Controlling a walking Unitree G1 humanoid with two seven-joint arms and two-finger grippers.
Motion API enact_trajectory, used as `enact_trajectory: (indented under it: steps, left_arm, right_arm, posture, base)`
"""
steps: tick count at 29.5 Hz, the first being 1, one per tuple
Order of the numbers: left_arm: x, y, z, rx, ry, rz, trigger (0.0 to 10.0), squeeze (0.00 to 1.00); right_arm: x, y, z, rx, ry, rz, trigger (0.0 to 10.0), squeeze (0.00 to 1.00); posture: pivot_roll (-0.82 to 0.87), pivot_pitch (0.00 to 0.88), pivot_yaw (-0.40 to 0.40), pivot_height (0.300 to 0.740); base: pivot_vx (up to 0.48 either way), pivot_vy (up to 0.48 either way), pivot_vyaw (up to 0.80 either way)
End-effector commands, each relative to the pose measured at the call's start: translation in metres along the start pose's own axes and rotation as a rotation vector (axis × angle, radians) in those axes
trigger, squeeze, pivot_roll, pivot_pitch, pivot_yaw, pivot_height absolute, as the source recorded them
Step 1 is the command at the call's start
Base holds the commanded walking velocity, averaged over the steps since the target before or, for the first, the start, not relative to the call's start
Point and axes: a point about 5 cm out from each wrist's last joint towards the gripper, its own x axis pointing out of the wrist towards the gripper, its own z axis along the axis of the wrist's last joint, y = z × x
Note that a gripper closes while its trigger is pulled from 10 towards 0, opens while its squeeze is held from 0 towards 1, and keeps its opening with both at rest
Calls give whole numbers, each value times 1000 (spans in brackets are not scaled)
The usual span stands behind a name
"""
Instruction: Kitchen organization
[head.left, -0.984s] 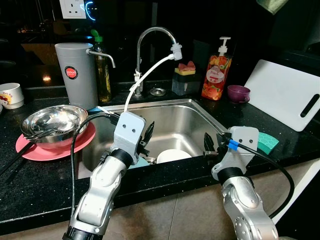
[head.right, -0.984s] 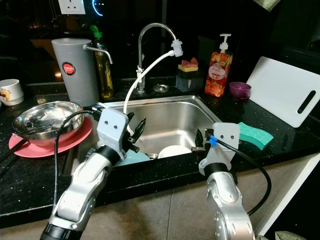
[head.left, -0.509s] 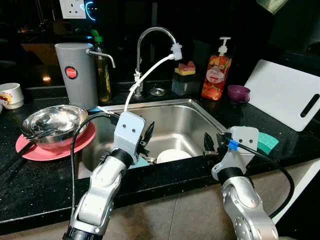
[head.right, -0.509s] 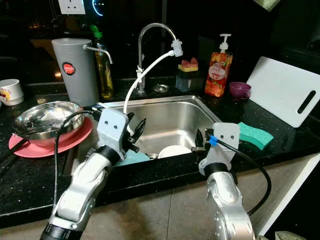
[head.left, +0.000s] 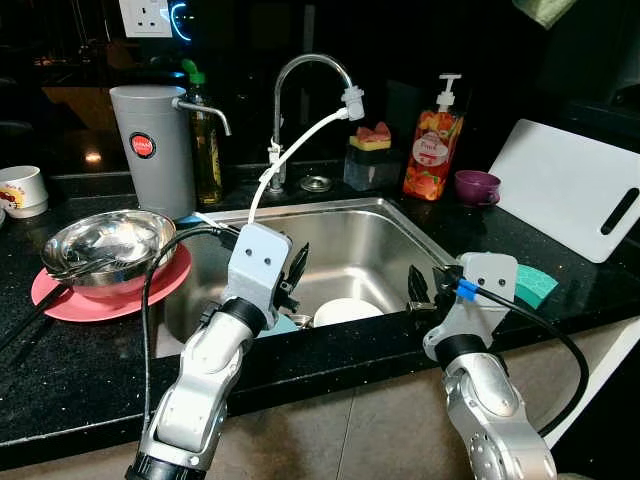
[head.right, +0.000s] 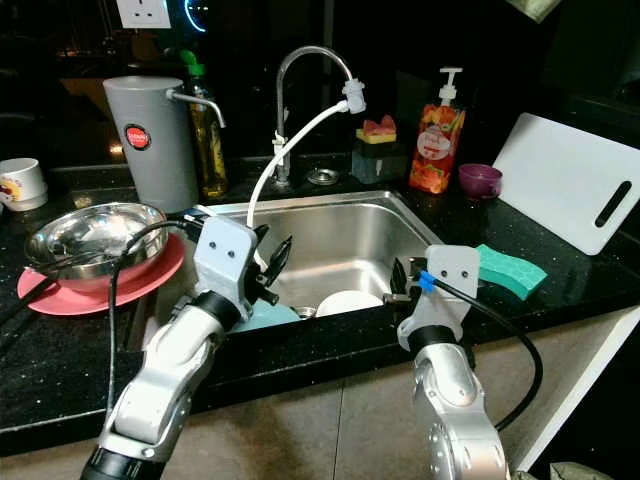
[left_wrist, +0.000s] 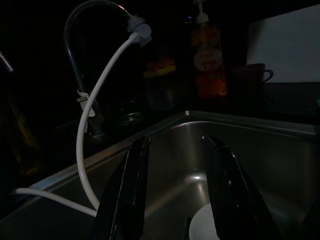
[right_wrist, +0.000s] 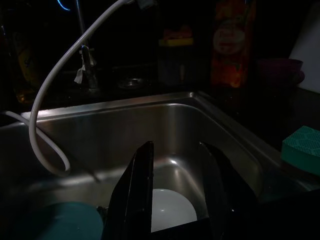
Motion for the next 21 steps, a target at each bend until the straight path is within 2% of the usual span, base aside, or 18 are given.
enact_trajectory:
  steps: [1,21]
  left_arm:
    - [1,-5,-3,-10,9,-15,10000,0]
    - [1,-5,-2,-10,4,-19,10000,0]
  right_arm:
    - [1,-1,1,0,3,-5,10000,0]
    - [1,-1,2,1,-1,-2,10000,0]
  posture:
    - [37,41,-65,740]
    - [39,34,-64,740]
  base:
    - [0,0,0]
    - [0,0,0]
